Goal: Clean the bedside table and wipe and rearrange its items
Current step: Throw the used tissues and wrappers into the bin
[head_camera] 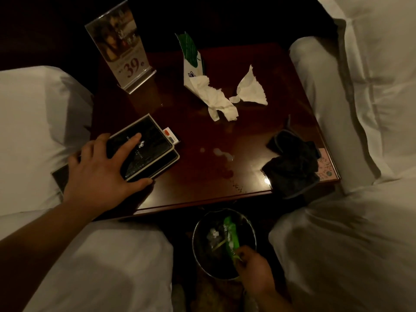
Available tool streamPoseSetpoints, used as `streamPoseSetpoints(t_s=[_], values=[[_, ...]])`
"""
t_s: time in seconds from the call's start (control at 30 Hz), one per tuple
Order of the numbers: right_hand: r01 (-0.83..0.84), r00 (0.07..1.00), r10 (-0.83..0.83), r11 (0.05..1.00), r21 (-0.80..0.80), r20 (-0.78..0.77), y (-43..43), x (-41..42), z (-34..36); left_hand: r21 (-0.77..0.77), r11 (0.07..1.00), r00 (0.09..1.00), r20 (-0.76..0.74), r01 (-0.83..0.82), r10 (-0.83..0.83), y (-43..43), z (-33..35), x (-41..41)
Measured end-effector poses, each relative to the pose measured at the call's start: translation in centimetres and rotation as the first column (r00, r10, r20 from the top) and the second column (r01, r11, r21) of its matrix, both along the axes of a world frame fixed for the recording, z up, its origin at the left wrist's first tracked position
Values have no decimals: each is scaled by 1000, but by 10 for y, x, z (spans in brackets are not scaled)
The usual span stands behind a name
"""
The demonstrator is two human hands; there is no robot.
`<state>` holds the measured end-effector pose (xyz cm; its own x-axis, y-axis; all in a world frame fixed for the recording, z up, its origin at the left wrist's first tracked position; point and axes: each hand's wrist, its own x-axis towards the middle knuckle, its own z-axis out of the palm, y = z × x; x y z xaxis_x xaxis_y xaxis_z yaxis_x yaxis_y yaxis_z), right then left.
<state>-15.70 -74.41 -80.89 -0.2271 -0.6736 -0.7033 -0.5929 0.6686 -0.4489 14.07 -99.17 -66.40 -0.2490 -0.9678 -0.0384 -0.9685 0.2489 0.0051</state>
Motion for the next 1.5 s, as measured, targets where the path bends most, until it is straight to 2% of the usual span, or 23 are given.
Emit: streamPoseSetpoints(t_s=[0.13,0.23,0.33,0.4,0.5,0.57,0.67,0.8,0.93,1.03,1.17,1.23,1.3,1.43,1.5], values=[[90,995,-93,993,71,46,-5,1,-8,-5,1000,1000,0,0,0,-1,-2,1],[118,991,-120,992,38,53,-10,-2,12,-5,1000,1000,-5,8,-8,-1,-3,1],[15,997,-3,988,-152,77,-20,-7,57,-5,1000,1000,-11,8,-8,-1,-1,1],[-90,992,112,945,-313,52,-32,-12,96,-4,1000,1000,-9,8,-8,-2,1,0],[-163,985,171,842,-514,-31,-70,-20,160,-6,1000,1000,-1,8,-8,-2,1,0],[-210,977,184,728,-652,-110,-108,-28,195,-8,1000,1000,15,6,-6,-2,-1,0],[-226,974,145,645,-730,-174,-178,-38,217,-2,1000,999,36,2,-2,-3,-2,2],[-351,917,85,638,-685,-390,-268,-53,198,-3,1000,1000,29,-4,4,-2,-3,2],[-473,821,155,723,-504,-549,-321,-75,168,-10,1000,1000,22,-3,3,-1,-3,2],[-515,756,231,788,-338,-612,-338,-82,158,-8,1000,1000,14,4,-4,-1,-2,1],[-531,715,223,790,-306,-663,-344,-83,154,-5,1000,1000,16,1,-1,0,1,0],[-477,754,201,823,-310,-626,-342,-81,159,-10,1000,1000,16,6,-6,0,2,0],[-375,843,123,831,-410,-523,-330,-78,169,-16,1000,1000,17,11,-11,-1,1,0],[-302,919,-10,623,-722,-394,-276,-63,198,-25,1000,1000,26,11,-10,-1,-1,0],[-225,967,32,582,-781,-254,-232,-50,206,-25,1000,1000,25,13,-13,-1,0,0]])
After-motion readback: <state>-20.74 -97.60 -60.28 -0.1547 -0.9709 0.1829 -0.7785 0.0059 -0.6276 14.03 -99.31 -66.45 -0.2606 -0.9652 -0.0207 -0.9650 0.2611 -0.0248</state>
